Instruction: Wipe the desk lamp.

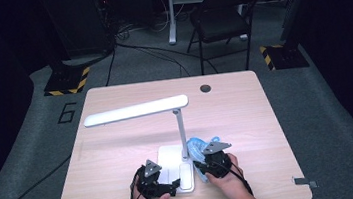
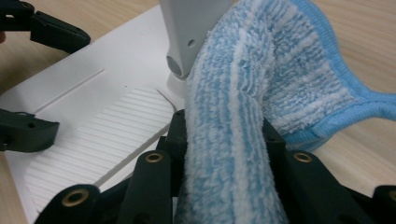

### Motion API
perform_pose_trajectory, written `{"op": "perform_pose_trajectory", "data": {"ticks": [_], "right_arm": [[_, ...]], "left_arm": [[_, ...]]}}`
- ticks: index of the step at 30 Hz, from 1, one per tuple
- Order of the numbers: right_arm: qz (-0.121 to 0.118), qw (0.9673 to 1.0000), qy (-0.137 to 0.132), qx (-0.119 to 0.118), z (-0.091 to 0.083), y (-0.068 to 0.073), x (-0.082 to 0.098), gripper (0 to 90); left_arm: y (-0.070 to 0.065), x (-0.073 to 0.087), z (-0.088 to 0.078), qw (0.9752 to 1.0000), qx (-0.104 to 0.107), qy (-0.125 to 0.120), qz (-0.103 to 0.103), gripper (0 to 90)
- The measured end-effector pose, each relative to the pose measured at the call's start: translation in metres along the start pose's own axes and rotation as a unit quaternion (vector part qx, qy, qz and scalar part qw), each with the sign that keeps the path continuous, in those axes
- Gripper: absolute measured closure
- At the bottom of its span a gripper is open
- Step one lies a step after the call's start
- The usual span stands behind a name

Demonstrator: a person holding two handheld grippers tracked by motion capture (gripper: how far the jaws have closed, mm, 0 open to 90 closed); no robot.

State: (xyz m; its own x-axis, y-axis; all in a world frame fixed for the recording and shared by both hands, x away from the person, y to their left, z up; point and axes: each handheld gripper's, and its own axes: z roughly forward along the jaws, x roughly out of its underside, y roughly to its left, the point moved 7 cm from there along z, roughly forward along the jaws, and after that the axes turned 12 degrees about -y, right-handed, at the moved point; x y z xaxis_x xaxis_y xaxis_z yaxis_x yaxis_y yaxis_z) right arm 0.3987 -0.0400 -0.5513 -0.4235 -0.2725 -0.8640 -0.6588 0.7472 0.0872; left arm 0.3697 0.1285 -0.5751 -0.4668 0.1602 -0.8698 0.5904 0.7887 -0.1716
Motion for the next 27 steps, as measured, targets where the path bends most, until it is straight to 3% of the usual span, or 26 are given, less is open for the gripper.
{"op": "perform_pose_trajectory", "data": {"ticks": [9, 11, 26, 27], "right_arm": [[0.012, 0.9998, -0.004, -0.017, -0.002, 0.007, 0.005, 65.9], [0.026, 0.9995, -0.002, -0.02, -0.004, 0.011, 0.007, 65.9], [0.026, 0.9989, -0.007, -0.038, -0.016, 0.027, 0.017, 65.9], [0.017, 0.999, -0.006, -0.041, -0.018, 0.027, 0.018, 65.9]], "left_arm": [[-0.001, 0.0, 0.0, 1.0, -0.001, 0.0, -0.001, 0.0], [-0.001, 0.0, 0.0, 1.0, -0.001, -0.001, -0.002, 0.0], [-0.001, 0.0, 0.001, 1.0, -0.004, -0.004, -0.005, 0.0], [-0.001, 0.0, 0.001, 1.0, -0.005, -0.003, -0.005, 0.0]]}}
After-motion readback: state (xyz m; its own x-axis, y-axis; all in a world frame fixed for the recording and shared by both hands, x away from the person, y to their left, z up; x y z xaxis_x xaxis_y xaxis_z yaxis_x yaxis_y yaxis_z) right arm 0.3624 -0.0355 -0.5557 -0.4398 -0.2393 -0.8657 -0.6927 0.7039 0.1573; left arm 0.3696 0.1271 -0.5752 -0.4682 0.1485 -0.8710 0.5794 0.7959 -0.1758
